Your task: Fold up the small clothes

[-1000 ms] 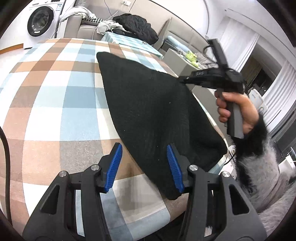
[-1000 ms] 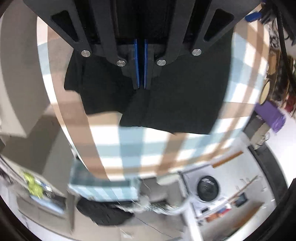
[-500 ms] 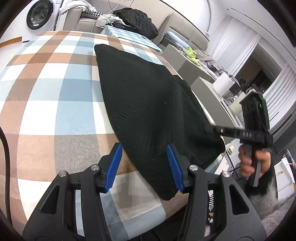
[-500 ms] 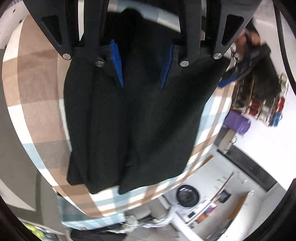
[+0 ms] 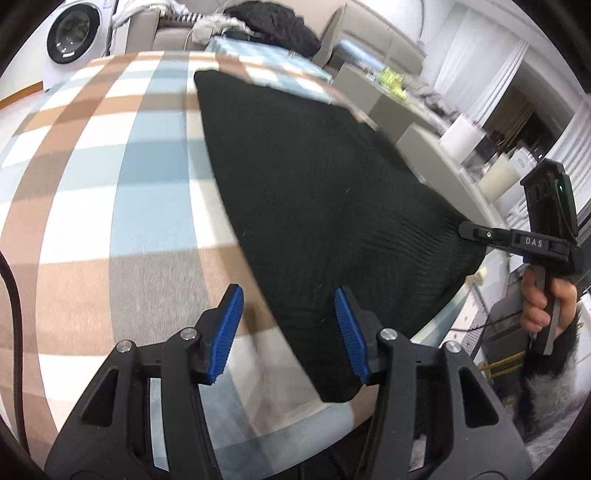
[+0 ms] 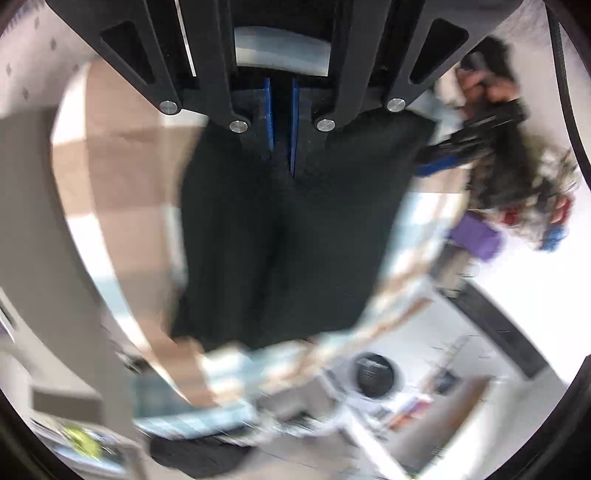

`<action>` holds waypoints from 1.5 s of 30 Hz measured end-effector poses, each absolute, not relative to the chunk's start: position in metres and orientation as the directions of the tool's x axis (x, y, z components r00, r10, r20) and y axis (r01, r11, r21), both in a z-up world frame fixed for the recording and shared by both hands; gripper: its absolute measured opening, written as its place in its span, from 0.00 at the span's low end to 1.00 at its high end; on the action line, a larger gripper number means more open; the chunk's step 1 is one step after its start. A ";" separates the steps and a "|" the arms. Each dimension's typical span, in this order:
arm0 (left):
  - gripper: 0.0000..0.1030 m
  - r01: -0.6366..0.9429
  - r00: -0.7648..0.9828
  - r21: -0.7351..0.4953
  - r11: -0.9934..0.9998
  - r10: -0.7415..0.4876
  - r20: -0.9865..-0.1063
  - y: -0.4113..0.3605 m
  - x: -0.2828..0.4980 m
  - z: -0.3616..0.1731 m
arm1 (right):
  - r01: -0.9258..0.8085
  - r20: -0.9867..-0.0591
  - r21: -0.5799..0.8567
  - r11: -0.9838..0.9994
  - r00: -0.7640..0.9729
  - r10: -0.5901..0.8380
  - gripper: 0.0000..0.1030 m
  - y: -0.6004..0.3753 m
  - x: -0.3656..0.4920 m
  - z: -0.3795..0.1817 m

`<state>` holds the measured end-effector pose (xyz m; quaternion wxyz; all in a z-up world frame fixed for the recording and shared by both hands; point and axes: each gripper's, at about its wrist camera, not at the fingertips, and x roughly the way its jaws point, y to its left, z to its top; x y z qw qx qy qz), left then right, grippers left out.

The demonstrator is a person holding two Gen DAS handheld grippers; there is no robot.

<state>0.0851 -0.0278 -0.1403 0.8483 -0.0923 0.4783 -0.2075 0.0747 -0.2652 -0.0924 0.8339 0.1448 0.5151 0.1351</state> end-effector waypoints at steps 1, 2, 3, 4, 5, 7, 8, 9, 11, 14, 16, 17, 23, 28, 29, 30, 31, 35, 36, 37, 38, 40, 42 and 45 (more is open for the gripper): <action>0.47 0.263 0.455 -0.351 0.899 -0.436 -0.776 -0.027 0.083 -0.142 | -0.065 -0.824 0.400 0.914 0.412 0.390 0.09 -0.267 0.074 -0.100; 0.47 0.266 0.454 -0.354 0.897 -0.441 -0.774 -0.027 0.082 -0.142 | -0.064 -0.825 0.403 0.913 0.407 0.393 0.11 -0.267 0.073 -0.102; 0.47 0.270 0.453 -0.360 0.893 -0.448 -0.771 -0.027 0.080 -0.142 | -0.073 -0.818 0.408 0.910 0.413 0.400 0.15 -0.266 0.068 -0.104; 0.47 0.273 0.454 -0.365 0.890 -0.454 -0.767 -0.026 0.079 -0.141 | -0.089 -0.813 0.419 0.904 0.406 0.417 0.23 -0.264 0.063 -0.106; 0.47 0.275 0.456 -0.368 0.888 -0.458 -0.764 -0.026 0.078 -0.139 | -0.100 -0.810 0.429 0.898 0.397 0.431 0.26 -0.263 0.060 -0.108; 0.47 0.290 0.453 -0.378 0.879 -0.474 -0.755 -0.028 0.078 -0.136 | -0.145 -0.785 0.449 0.882 0.407 0.467 0.37 -0.265 0.052 -0.110; 0.47 0.297 0.452 -0.379 0.876 -0.479 -0.753 -0.030 0.079 -0.136 | -0.157 -0.784 0.444 0.882 0.410 0.467 0.37 -0.265 0.052 -0.112; 0.47 0.304 0.451 -0.375 0.876 -0.479 -0.753 -0.033 0.079 -0.135 | -0.159 -0.793 0.424 0.892 0.410 0.450 0.28 -0.263 0.052 -0.113; 0.47 0.314 0.453 -0.374 0.873 -0.484 -0.749 -0.036 0.079 -0.131 | -0.180 -0.793 0.408 0.895 0.416 0.445 0.11 -0.259 0.050 -0.106; 0.47 0.328 0.458 -0.382 0.864 -0.499 -0.736 -0.039 0.079 -0.125 | -0.321 -0.746 0.413 0.853 0.418 0.518 0.10 -0.250 0.032 -0.077; 0.49 0.338 0.455 -0.391 0.856 -0.512 -0.728 -0.041 0.079 -0.124 | -0.324 -0.778 0.375 0.869 0.400 0.485 0.10 -0.246 0.028 -0.075; 0.50 0.342 0.451 -0.389 0.855 -0.513 -0.730 -0.042 0.080 -0.126 | -0.284 -0.834 0.318 0.905 0.371 0.409 0.10 -0.246 0.030 -0.087; 0.50 0.370 0.448 -0.292 0.882 -0.445 -0.775 -0.053 0.074 -0.135 | -0.286 -0.863 0.229 0.931 0.382 0.330 0.35 -0.245 0.030 -0.083; 0.50 0.388 0.447 -0.264 0.883 -0.431 -0.784 -0.055 0.069 -0.137 | -0.248 -0.790 0.264 0.932 0.499 0.356 0.48 -0.243 0.073 -0.060; 0.50 0.384 0.446 -0.277 0.881 -0.439 -0.780 -0.053 0.070 -0.137 | -0.226 -0.788 0.267 0.937 0.507 0.348 0.48 -0.242 0.094 -0.064; 0.50 0.379 0.445 -0.293 0.878 -0.451 -0.773 -0.051 0.070 -0.136 | -0.204 -0.781 0.288 0.936 0.515 0.352 0.48 -0.243 0.113 -0.068; 0.50 0.371 0.447 -0.310 0.875 -0.461 -0.767 -0.047 0.070 -0.135 | -0.182 -0.781 0.302 0.936 0.516 0.352 0.47 -0.245 0.127 -0.072; 0.50 0.333 0.464 -0.333 0.882 -0.461 -0.756 -0.035 0.071 -0.133 | -0.136 -0.806 0.323 0.937 0.479 0.347 0.42 -0.243 0.200 -0.092; 0.50 0.326 0.470 -0.333 0.885 -0.457 -0.755 -0.032 0.070 -0.132 | -0.112 -0.824 0.321 0.940 0.456 0.335 0.39 -0.244 0.215 -0.101; 0.50 0.321 0.475 -0.332 0.887 -0.454 -0.754 -0.030 0.070 -0.131 | -0.089 -0.832 0.336 0.938 0.439 0.340 0.36 -0.245 0.227 -0.109; 0.50 0.316 0.478 -0.333 0.889 -0.452 -0.753 -0.029 0.070 -0.131 | -0.073 -0.837 0.347 0.935 0.427 0.344 0.34 -0.246 0.236 -0.114; 0.50 0.308 0.485 -0.340 0.888 -0.454 -0.747 -0.025 0.071 -0.129 | -0.054 -0.840 0.344 0.937 0.428 0.333 0.08 -0.248 0.245 -0.121; 0.50 0.301 0.497 -0.345 0.889 -0.455 -0.739 -0.021 0.072 -0.124 | -0.079 -0.817 0.359 0.930 0.455 0.354 0.04 -0.247 0.244 -0.110; 0.50 0.310 0.504 -0.370 0.876 -0.481 -0.717 -0.018 0.074 -0.116 | -0.154 -0.750 0.352 0.923 0.544 0.376 0.04 -0.242 0.230 -0.068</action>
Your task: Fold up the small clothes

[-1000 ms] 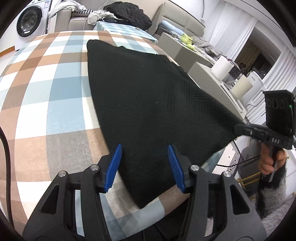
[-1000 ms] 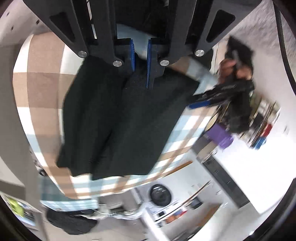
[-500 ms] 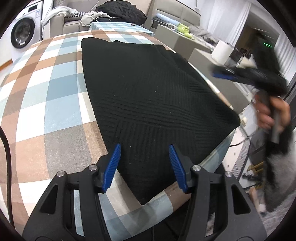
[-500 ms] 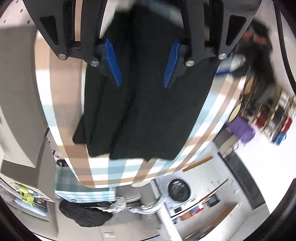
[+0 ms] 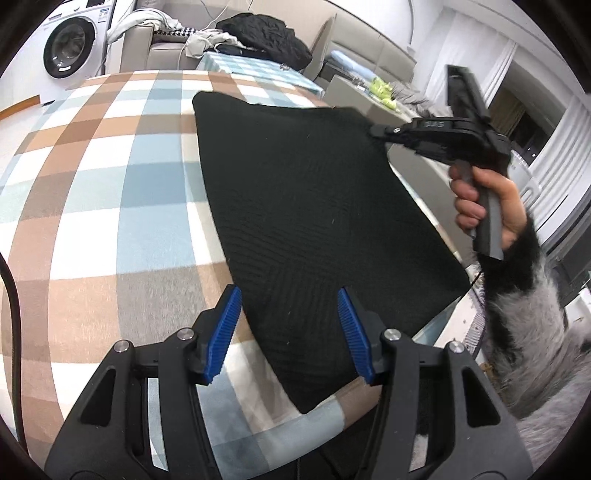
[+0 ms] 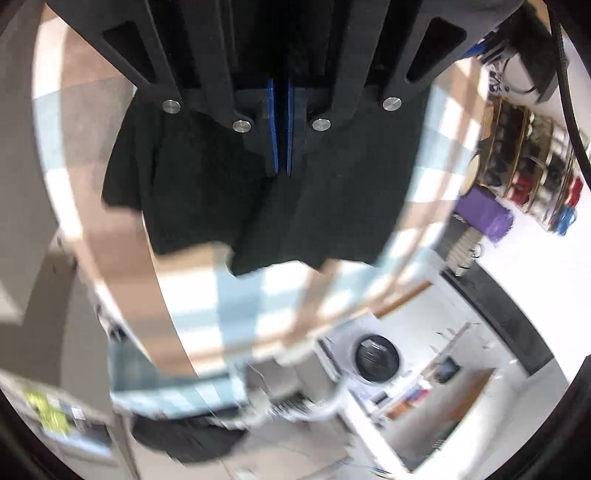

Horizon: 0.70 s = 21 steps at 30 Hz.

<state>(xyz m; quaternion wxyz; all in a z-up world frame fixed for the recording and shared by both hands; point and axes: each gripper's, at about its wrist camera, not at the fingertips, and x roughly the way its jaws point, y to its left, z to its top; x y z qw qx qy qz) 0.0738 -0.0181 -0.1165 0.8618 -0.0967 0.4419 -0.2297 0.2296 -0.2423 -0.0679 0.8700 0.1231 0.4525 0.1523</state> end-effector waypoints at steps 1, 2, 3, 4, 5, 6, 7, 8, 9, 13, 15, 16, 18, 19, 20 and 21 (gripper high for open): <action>0.50 0.319 0.503 -0.373 0.871 -0.489 -0.712 -0.019 0.075 -0.114 | -0.153 -0.750 0.320 0.935 0.562 0.349 0.04 -0.240 0.227 -0.056; 0.50 0.325 0.503 -0.371 0.870 -0.491 -0.711 -0.020 0.077 -0.114 | -0.150 -0.756 0.285 0.947 0.572 0.318 0.04 -0.239 0.226 -0.050; 0.50 0.328 0.501 -0.365 0.871 -0.488 -0.715 -0.023 0.079 -0.115 | -0.141 -0.770 0.247 0.959 0.572 0.282 0.04 -0.238 0.229 -0.049; 0.50 0.331 0.494 -0.358 0.873 -0.483 -0.723 -0.026 0.081 -0.117 | -0.128 -0.790 0.218 0.967 0.559 0.252 0.04 -0.237 0.232 -0.052; 0.50 0.330 0.486 -0.350 0.876 -0.476 -0.733 -0.029 0.083 -0.120 | -0.111 -0.808 0.194 0.975 0.545 0.223 0.04 -0.238 0.236 -0.058; 0.50 0.326 0.482 -0.346 0.880 -0.470 -0.740 -0.030 0.084 -0.123 | -0.091 -0.829 0.174 0.980 0.523 0.196 0.04 -0.238 0.243 -0.068; 0.50 0.320 0.474 -0.342 0.883 -0.462 -0.749 -0.031 0.085 -0.126 | -0.081 -0.842 0.169 0.982 0.507 0.186 0.04 -0.240 0.250 -0.079; 0.50 0.316 0.470 -0.341 0.885 -0.458 -0.754 -0.032 0.085 -0.127 | -0.068 -0.848 0.180 0.981 0.495 0.190 0.06 -0.242 0.255 -0.090; 0.50 0.313 0.470 -0.341 0.886 -0.456 -0.756 -0.032 0.084 -0.128 | -0.059 -0.860 0.175 0.983 0.477 0.182 0.10 -0.244 0.257 -0.097; 0.50 0.305 0.470 -0.348 0.887 -0.458 -0.754 -0.032 0.081 -0.128 | -0.040 -0.858 0.280 0.959 0.438 0.269 0.18 -0.262 0.234 -0.109; 0.50 0.302 0.468 -0.351 0.886 -0.458 -0.755 -0.032 0.081 -0.128 | -0.040 -0.833 0.365 0.930 0.433 0.346 0.23 -0.269 0.209 -0.111; 0.50 0.303 0.468 -0.351 0.886 -0.459 -0.755 -0.033 0.083 -0.128 | -0.044 -0.825 0.391 0.919 0.427 0.371 0.24 -0.269 0.201 -0.112; 0.50 0.306 0.466 -0.349 0.886 -0.459 -0.756 -0.033 0.085 -0.130 | -0.047 -0.816 0.429 0.902 0.409 0.409 0.25 -0.266 0.184 -0.117; 0.50 0.308 0.467 -0.349 0.885 -0.461 -0.755 -0.033 0.085 -0.130 | -0.047 -0.816 0.430 0.901 0.408 0.411 0.25 -0.263 0.177 -0.120; 0.50 0.309 0.468 -0.349 0.885 -0.461 -0.754 -0.034 0.086 -0.130 | -0.056 -0.816 0.425 0.904 0.408 0.409 0.25 -0.260 0.174 -0.122; 0.50 0.309 0.469 -0.347 0.885 -0.460 -0.754 -0.033 0.087 -0.130 | -0.066 -0.817 0.408 0.911 0.419 0.396 0.23 -0.256 0.172 -0.123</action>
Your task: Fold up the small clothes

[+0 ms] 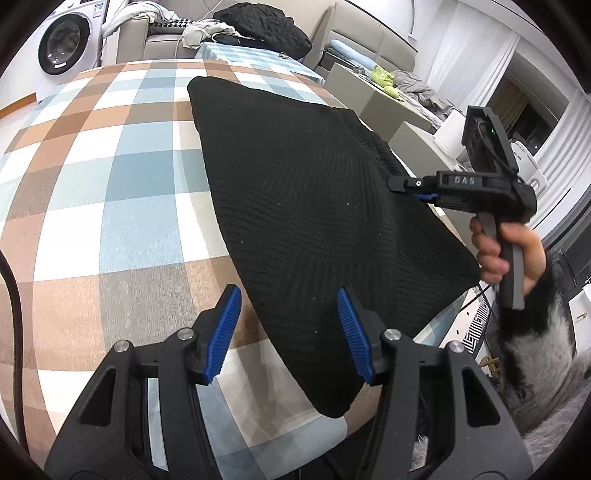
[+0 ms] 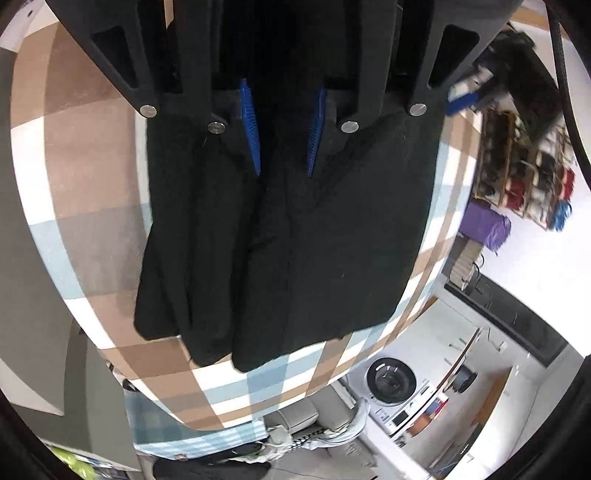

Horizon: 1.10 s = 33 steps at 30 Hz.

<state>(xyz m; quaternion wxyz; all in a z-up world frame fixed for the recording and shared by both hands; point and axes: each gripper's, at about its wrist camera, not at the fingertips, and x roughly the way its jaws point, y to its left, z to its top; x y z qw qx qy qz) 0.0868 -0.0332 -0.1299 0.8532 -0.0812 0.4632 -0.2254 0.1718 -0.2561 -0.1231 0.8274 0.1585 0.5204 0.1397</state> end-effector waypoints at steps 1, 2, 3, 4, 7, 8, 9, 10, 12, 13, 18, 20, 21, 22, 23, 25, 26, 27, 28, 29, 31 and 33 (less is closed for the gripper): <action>0.50 0.310 0.472 -0.347 0.885 -0.460 -0.752 -0.033 0.087 -0.128 | -0.071 -0.815 0.402 0.913 0.427 0.392 0.11 -0.254 0.171 -0.122; 0.50 0.311 0.477 -0.346 0.885 -0.460 -0.749 -0.033 0.086 -0.126 | -0.085 -0.804 0.412 0.907 0.436 0.405 0.08 -0.252 0.170 -0.117; 0.50 0.311 0.483 -0.345 0.886 -0.460 -0.745 -0.032 0.085 -0.124 | -0.101 -0.786 0.415 0.904 0.460 0.413 0.08 -0.250 0.166 -0.107; 0.50 0.312 0.487 -0.343 0.886 -0.460 -0.743 -0.031 0.084 -0.122 | -0.118 -0.776 0.397 0.910 0.486 0.402 0.08 -0.247 0.160 -0.094; 0.50 0.315 0.483 -0.346 0.884 -0.463 -0.743 -0.029 0.082 -0.125 | -0.131 -0.785 0.334 0.933 0.509 0.353 0.08 -0.242 0.151 -0.076; 0.50 0.312 0.479 -0.347 0.885 -0.462 -0.747 -0.029 0.082 -0.127 | -0.117 -0.806 0.298 0.947 0.500 0.315 0.08 -0.241 0.152 -0.080; 0.50 0.309 0.474 -0.348 0.885 -0.461 -0.750 -0.030 0.083 -0.129 | -0.100 -0.823 0.282 0.954 0.485 0.294 0.10 -0.241 0.155 -0.088; 0.50 0.303 0.470 -0.349 0.887 -0.457 -0.755 -0.030 0.083 -0.131 | -0.081 -0.836 0.286 0.955 0.467 0.290 0.12 -0.243 0.158 -0.098; 0.50 0.297 0.469 -0.346 0.890 -0.452 -0.758 -0.030 0.083 -0.131 | -0.037 -0.841 0.342 0.939 0.433 0.323 0.15 -0.253 0.158 -0.110; 0.50 0.299 0.472 -0.349 0.888 -0.456 -0.755 -0.029 0.081 -0.129 | -0.032 -0.835 0.381 0.924 0.418 0.359 0.16 -0.257 0.151 -0.112; 0.50 0.297 0.469 -0.358 0.885 -0.462 -0.753 -0.027 0.080 -0.128 | -0.088 -0.782 0.470 0.878 0.419 0.461 0.39 -0.266 0.089 -0.103; 0.50 0.304 0.462 -0.366 0.880 -0.472 -0.751 -0.028 0.079 -0.129 | -0.098 -0.781 0.463 0.881 0.425 0.458 0.39 -0.265 0.064 -0.101; 0.50 0.310 0.459 -0.367 0.877 -0.476 -0.750 -0.029 0.078 -0.129 | -0.104 -0.778 0.462 0.881 0.430 0.459 0.39 -0.265 0.053 -0.101; 0.50 0.322 0.454 -0.364 0.874 -0.480 -0.750 -0.032 0.077 -0.128 | -0.118 -0.773 0.453 0.884 0.442 0.455 0.39 -0.264 0.043 -0.102; 0.50 0.331 0.450 -0.361 0.872 -0.481 -0.752 -0.033 0.077 -0.129 | -0.133 -0.772 0.439 0.889 0.451 0.448 0.39 -0.262 0.037 -0.103; 0.50 0.345 0.441 -0.352 0.870 -0.481 -0.757 -0.037 0.075 -0.132 | -0.174 -0.794 0.341 0.924 0.473 0.382 0.19 -0.254 0.029 -0.108; 0.50 0.346 0.438 -0.347 0.872 -0.477 -0.762 -0.039 0.075 -0.133 | -0.187 -0.807 0.307 0.933 0.468 0.360 0.13 -0.250 0.029 -0.110; 0.50 0.347 0.435 -0.335 0.876 -0.467 -0.770 -0.040 0.074 -0.134 | -0.195 -0.809 0.300 0.934 0.467 0.358 0.09 -0.248 0.029 -0.108; 0.50 0.350 0.435 -0.326 0.878 -0.460 -0.774 -0.041 0.074 -0.134 | -0.212 -0.792 0.304 0.929 0.486 0.370 0.08 -0.247 0.028 -0.099; 0.50 0.351 0.435 -0.315 0.882 -0.452 -0.779 -0.042 0.073 -0.134 | -0.229 -0.770 0.312 0.922 0.507 0.387 0.07 -0.249 0.026 -0.089; 0.50 0.352 0.440 -0.293 0.889 -0.433 -0.786 -0.042 0.072 -0.135 | -0.246 -0.742 0.327 0.912 0.531 0.409 0.07 -0.254 0.024 -0.072; 0.50 0.347 0.440 -0.278 0.896 -0.417 -0.795 -0.041 0.071 -0.137 | -0.215 -0.755 0.311 0.926 0.536 0.378 0.07 -0.262 0.027 -0.072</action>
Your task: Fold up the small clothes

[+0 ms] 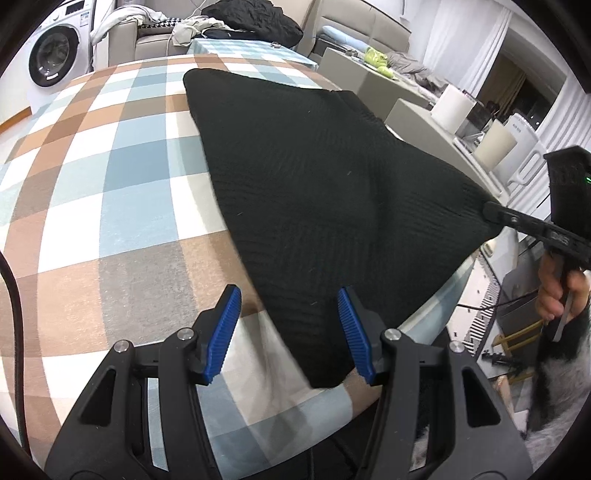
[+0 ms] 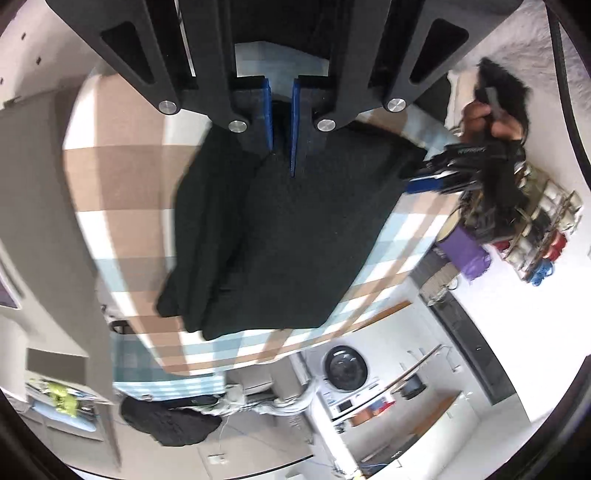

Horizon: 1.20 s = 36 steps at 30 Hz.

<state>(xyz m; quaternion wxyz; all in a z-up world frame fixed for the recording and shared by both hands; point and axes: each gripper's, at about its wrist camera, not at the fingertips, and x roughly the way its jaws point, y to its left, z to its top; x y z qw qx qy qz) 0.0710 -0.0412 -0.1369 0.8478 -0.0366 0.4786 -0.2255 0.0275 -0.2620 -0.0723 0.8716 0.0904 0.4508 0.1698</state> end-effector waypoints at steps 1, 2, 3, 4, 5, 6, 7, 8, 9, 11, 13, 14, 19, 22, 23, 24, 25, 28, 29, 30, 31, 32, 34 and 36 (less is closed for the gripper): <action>0.50 0.344 0.438 -0.275 0.898 -0.412 -0.799 -0.040 0.071 -0.138 | -0.180 -0.788 0.298 0.937 0.508 0.348 0.07 -0.265 0.034 -0.081; 0.50 0.341 0.436 -0.274 0.899 -0.409 -0.802 -0.040 0.070 -0.139 | -0.150 -0.831 0.272 0.951 0.462 0.310 0.07 -0.266 0.040 -0.093; 0.50 0.339 0.434 -0.274 0.900 -0.408 -0.803 -0.039 0.069 -0.140 | -0.137 -0.852 0.250 0.959 0.440 0.285 0.07 -0.266 0.043 -0.100; 0.50 0.336 0.435 -0.277 0.900 -0.409 -0.802 -0.038 0.068 -0.139 | -0.125 -0.857 0.247 0.961 0.435 0.277 0.11 -0.266 0.044 -0.104; 0.50 0.335 0.435 -0.284 0.898 -0.415 -0.799 -0.037 0.067 -0.138 | -0.122 -0.854 0.257 0.959 0.435 0.285 0.13 -0.267 0.044 -0.104; 0.50 0.334 0.434 -0.299 0.894 -0.427 -0.793 -0.036 0.067 -0.138 | -0.126 -0.852 0.253 0.959 0.440 0.282 0.17 -0.267 0.044 -0.102; 0.50 0.332 0.432 -0.320 0.887 -0.445 -0.785 -0.034 0.069 -0.137 | -0.130 -0.845 0.250 0.960 0.455 0.282 0.24 -0.269 0.043 -0.098; 0.50 0.325 0.431 -0.345 0.881 -0.462 -0.775 -0.033 0.071 -0.137 | -0.132 -0.829 0.263 0.956 0.476 0.294 0.31 -0.271 0.043 -0.094; 0.50 0.317 0.432 -0.360 0.877 -0.472 -0.769 -0.032 0.074 -0.137 | -0.118 -0.810 0.287 0.951 0.499 0.307 0.44 -0.276 0.043 -0.090; 0.50 0.291 0.452 -0.352 0.889 -0.452 -0.769 -0.034 0.083 -0.138 | -0.074 -0.791 0.313 0.947 0.532 0.303 0.48 -0.287 0.047 -0.090; 0.50 0.287 0.469 -0.331 0.899 -0.433 -0.770 -0.040 0.093 -0.138 | 0.003 -0.796 0.318 0.948 0.544 0.266 0.48 -0.296 0.051 -0.095; 0.50 0.289 0.475 -0.333 0.897 -0.437 -0.764 -0.042 0.096 -0.138 | 0.028 -0.794 0.331 0.943 0.548 0.263 0.48 -0.299 0.057 -0.100; 0.50 0.256 0.497 -0.330 0.909 -0.416 -0.761 -0.053 0.119 -0.142 | 0.057 -0.788 0.365 0.929 0.550 0.276 0.48 -0.295 0.082 -0.115; 0.50 0.218 0.502 -0.351 0.911 -0.413 -0.760 -0.053 0.132 -0.146 | 0.061 -0.791 0.350 0.935 0.554 0.260 0.48 -0.292 0.089 -0.117; 0.50 0.210 0.503 -0.358 0.910 -0.414 -0.759 -0.052 0.136 -0.146 | 0.058 -0.790 0.352 0.934 0.554 0.263 0.48 -0.292 0.092 -0.118; 0.50 0.203 0.505 -0.364 0.909 -0.416 -0.756 -0.052 0.140 -0.147 | 0.058 -0.789 0.352 0.934 0.555 0.263 0.48 -0.291 0.095 -0.118; 0.50 0.193 0.506 -0.371 0.908 -0.416 -0.755 -0.051 0.144 -0.147 | 0.058 -0.791 0.352 0.934 0.552 0.263 0.48 -0.291 0.098 -0.120; 0.50 0.176 0.507 -0.373 0.911 -0.409 -0.759 -0.049 0.151 -0.147 | 0.037 -0.794 0.334 0.942 0.549 0.260 0.47 -0.287 0.100 -0.120; 0.50 0.168 0.507 -0.378 0.910 -0.409 -0.759 -0.049 0.154 -0.147 | 0.030 -0.793 0.328 0.944 0.551 0.258 0.46 -0.286 0.098 -0.120; 0.50 0.162 0.507 -0.384 0.909 -0.411 -0.758 -0.048 0.156 -0.148 | 0.019 -0.792 0.324 0.946 0.552 0.260 0.43 -0.286 0.098 -0.119; 0.50 0.155 0.507 -0.391 0.907 -0.413 -0.757 -0.047 0.158 -0.148 | 0.014 -0.793 0.322 0.947 0.549 0.262 0.37 -0.286 0.099 -0.120; 0.50 0.147 0.507 -0.401 0.904 -0.417 -0.755 -0.047 0.160 -0.148 | 0.012 -0.797 0.320 0.947 0.544 0.263 0.36 -0.286 0.100 -0.121; 0.48 0.137 0.514 -0.419 0.898 -0.426 -0.745 -0.045 0.164 -0.149 | -0.005 -0.794 0.330 0.944 0.539 0.280 0.28 -0.285 0.102 -0.123; 0.30 0.134 0.521 -0.414 0.901 -0.419 -0.743 -0.044 0.166 -0.150 | -0.022 -0.798 0.316 0.949 0.535 0.278 0.26 -0.281 0.104 -0.123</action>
